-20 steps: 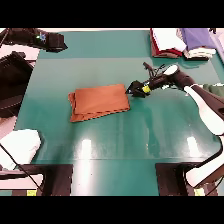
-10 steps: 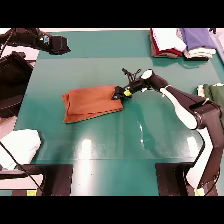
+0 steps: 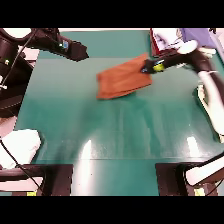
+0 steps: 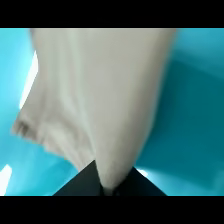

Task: Fold the shirts.

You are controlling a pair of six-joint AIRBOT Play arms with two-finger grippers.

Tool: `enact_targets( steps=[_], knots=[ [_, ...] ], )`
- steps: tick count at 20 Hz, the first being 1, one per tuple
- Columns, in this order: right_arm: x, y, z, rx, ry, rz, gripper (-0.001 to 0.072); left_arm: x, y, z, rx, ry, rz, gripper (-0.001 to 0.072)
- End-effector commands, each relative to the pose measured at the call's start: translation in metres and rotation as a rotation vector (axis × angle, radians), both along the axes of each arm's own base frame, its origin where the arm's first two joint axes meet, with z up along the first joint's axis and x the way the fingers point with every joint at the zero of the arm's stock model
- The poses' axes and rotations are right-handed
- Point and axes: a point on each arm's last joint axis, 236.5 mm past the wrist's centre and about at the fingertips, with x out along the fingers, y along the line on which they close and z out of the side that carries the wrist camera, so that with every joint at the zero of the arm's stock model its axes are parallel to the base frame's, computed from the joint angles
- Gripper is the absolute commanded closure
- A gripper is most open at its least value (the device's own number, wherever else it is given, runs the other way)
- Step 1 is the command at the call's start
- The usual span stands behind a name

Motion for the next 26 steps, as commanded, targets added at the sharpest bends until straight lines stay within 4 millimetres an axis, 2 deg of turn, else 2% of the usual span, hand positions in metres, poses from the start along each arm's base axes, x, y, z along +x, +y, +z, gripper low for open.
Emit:
enact_targets(
  steps=[1,4,7,9,11,13,15,19,21,23,26],
  knots=[
    [-0.01,-0.143,0.046,-0.128,-0.046,-0.237,0.0698,-0.012,-0.024,0.001,0.0,-0.012,-0.055,0.0679],
    [-0.029,-0.251,0.074,-0.144,-0.085,-0.461,0.0697,-0.013,-0.025,0.002,-0.013,-0.002,-0.05,0.0679],
    [-0.058,-0.346,0.083,-0.152,-0.103,-0.671,0.0697,-0.013,-0.026,0.002,-0.023,0.008,-0.044,0.0679],
    [-0.074,-0.39,0.082,-0.143,-0.109,-0.772,0.0698,-0.014,-0.026,0.001,-0.032,0.024,-0.031,0.0679],
    [-0.081,-0.418,0.089,-0.14,-0.152,-0.83,0.0698,-0.015,-0.026,0.001,-0.035,0.027,-0.032,0.0679],
    [-0.083,-0.434,0.099,-0.15,-0.201,-0.858,0.0698,-0.015,-0.026,0.001,-0.046,0.041,-0.017,0.0679],
    [-0.078,-0.439,0.117,-0.169,-0.247,-0.859,0.0698,-0.014,-0.026,0.001,-0.046,0.041,-0.017,0.0679],
    [-0.069,-0.43,0.184,-0.181,-0.408,-0.815,0.0698,-0.015,-0.026,0.001,-0.045,0.041,-0.018,0.0679],
    [-0.076,-0.426,0.2,-0.227,-0.415,-0.788,0.0698,-0.015,-0.026,0.001,-0.045,0.042,-0.019,0.0679],
    [-0.088,-0.425,0.201,-0.276,-0.387,-0.778,0.0698,-0.015,-0.026,0.001,-0.044,0.042,-0.019,0.0679],
    [-0.119,-0.434,0.177,-0.396,-0.278,-0.806,0.0698,-0.016,-0.026,0.0,-0.04,0.045,-0.022,0.0679]
  ],
)
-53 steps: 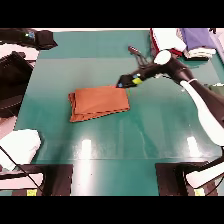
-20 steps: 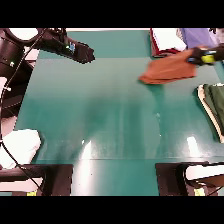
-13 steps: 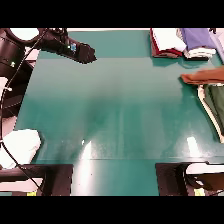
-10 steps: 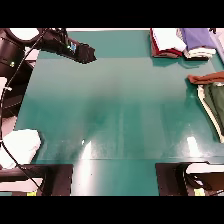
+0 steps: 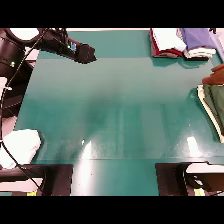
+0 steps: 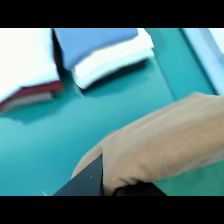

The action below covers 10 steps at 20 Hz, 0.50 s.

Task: Fold the shirts.

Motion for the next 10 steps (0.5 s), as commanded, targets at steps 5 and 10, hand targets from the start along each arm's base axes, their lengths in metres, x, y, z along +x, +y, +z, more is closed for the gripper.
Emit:
enact_targets(
  steps=[5,10],
  knots=[
    [-0.109,-0.019,-0.075,-0.038,0.342,-0.152,0.0698,-0.003,0.0,-0.004,0.023,0.0,-0.024,0.0679],
    [-0.213,-0.034,-0.129,0.003,0.523,-0.344,0.0482,-0.004,0.001,-0.004,0.029,-0.001,-0.031,0.0678]
  ],
)
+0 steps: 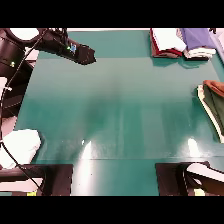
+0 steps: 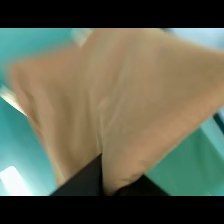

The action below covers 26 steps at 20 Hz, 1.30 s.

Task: Fold the shirts.

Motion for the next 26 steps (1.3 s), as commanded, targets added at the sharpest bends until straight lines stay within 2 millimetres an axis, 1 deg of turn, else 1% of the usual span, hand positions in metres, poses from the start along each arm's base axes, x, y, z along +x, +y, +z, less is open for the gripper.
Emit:
enact_targets(
  steps=[1,2,3,4,5,6,7,8,9,10,11,12,13,15,16,17,18,19,20,21,22,24,26],
  knots=[
    [-0.07,-0.009,-0.036,0.016,0.104,-0.14,0.0329,-0.001,0.0,-0.001,0.006,0.0,-0.006,0.0679],
    [-0.081,-0.012,-0.042,0.026,0.104,-0.177,0.0245,-0.001,0.0,-0.001,0.006,0.0,-0.006,0.0679],
    [-0.087,-0.012,-0.044,0.041,0.091,-0.207,0.0238,-0.001,0.0,-0.001,0.006,-0.001,-0.006,0.0679],
    [-0.081,-0.009,-0.041,0.059,0.048,-0.209,0.0238,0.0,0.0,-0.001,0.005,-0.002,-0.005,0.0678],
    [-0.065,-0.004,-0.032,0.075,-0.028,-0.195,0.0238,0.0,0.0,-0.001,0.005,-0.002,-0.006,0.0678],
    [-0.043,0.005,-0.02,0.095,-0.116,-0.165,0.0238,0.0,0.0,-0.001,0.005,-0.001,-0.006,0.0678],
    [-0.019,0.015,-0.008,0.114,-0.193,-0.122,0.0239,0.0,0.0,-0.001,0.005,-0.001,-0.006,0.0678],
    [0.009,0.034,0.006,0.144,-0.264,-0.056,0.0239,0.0,0.0,-0.001,0.004,-0.003,-0.005,0.0678],
    [0.033,0.055,0.018,0.168,-0.312,0.014,0.0239,0.0,0.0,-0.001,0.004,-0.003,-0.004,0.0678],
    [0.058,0.084,0.029,0.203,-0.352,0.102,0.0239,0.0,0.0,-0.001,0.005,-0.001,-0.006,0.0678],
    [0.079,0.117,0.036,0.238,-0.376,0.194,0.0239,-0.001,0.0,-0.001,0.006,0.001,-0.006,0.0678],
    [0.099,0.155,0.041,0.269,-0.383,0.296,0.024,0.001,0.0,0.0,0.002,-0.005,-0.004,0.0678],
    [0.114,0.193,0.042,0.294,-0.378,0.396,0.024,0.001,-0.001,0.001,-0.001,-0.008,-0.002,0.0678],
    [0.131,0.264,0.042,0.316,-0.352,0.579,0.0241,0.001,-0.001,0.001,-0.001,-0.009,-0.002,0.0678],
    [0.137,0.301,0.045,0.325,-0.355,0.668,0.0241,0.001,-0.001,0.001,-0.001,-0.009,-0.002,0.0678],
    [0.141,0.333,0.048,0.329,-0.364,0.742,0.0246,0.001,-0.001,0.001,-0.001,-0.009,-0.002,0.0679],
    [0.142,0.365,0.051,0.335,-0.373,0.815,0.0308,0.001,-0.001,0.001,-0.001,-0.008,-0.002,0.0678],
    [0.142,0.391,0.054,0.338,-0.385,0.873,0.0371,0.001,0.0,0.001,-0.001,-0.009,-0.002,0.0678],
    [0.14,0.416,0.058,0.343,-0.397,0.929,0.0462,0.001,-0.001,0.001,-0.001,-0.008,-0.002,0.0678],
    [0.136,0.438,0.06,0.349,-0.403,0.978,0.0629,0.001,0.0,0.001,-0.001,-0.009,-0.002,0.0678],
    [0.131,0.455,0.061,0.352,-0.403,1.022,0.0698,0.001,0.0,0.001,-0.001,-0.009,-0.002,0.0678],
    [0.123,0.477,0.062,0.364,-0.4,1.076,0.0697,0.001,0.0,0.001,-0.001,-0.009,-0.002,0.0679],
    [0.118,0.487,0.062,0.371,-0.396,1.102,0.0697,0.001,-0.001,0.001,-0.001,-0.009,-0.002,0.0678]
  ],
)
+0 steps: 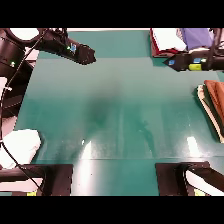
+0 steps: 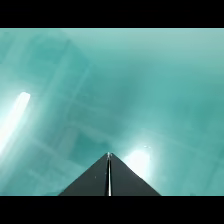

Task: Fold the shirts.

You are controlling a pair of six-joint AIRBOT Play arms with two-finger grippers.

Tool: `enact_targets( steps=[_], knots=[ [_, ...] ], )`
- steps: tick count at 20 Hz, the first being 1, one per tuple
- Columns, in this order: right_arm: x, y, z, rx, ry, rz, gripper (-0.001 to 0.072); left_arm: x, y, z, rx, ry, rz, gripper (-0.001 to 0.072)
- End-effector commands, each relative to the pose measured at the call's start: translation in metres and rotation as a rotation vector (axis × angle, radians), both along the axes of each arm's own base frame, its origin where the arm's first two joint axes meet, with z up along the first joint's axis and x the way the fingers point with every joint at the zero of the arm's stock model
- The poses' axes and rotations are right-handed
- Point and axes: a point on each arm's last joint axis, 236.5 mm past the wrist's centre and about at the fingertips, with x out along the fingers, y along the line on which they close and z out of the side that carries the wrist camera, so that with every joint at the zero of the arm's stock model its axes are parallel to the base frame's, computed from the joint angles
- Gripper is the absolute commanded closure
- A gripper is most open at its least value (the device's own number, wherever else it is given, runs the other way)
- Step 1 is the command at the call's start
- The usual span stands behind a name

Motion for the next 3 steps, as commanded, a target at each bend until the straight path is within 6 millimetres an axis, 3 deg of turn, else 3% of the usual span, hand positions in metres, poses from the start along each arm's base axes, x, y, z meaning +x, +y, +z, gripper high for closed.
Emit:
enact_targets(
  steps=[1,3],
  knots=[
    [-0.0113,0.0346,0.0038,0.007,-0.018,0.081,0.0697,0.0002,-0.0002,-0.0002,0.0,0.0,0.0,0.0678],
    [-0.0114,0.0343,0.0036,0.008,-0.017,0.081,0.0697,0.0002,-0.0002,-0.0002,0.0,0.0,0.0,0.0678]
  ],
)
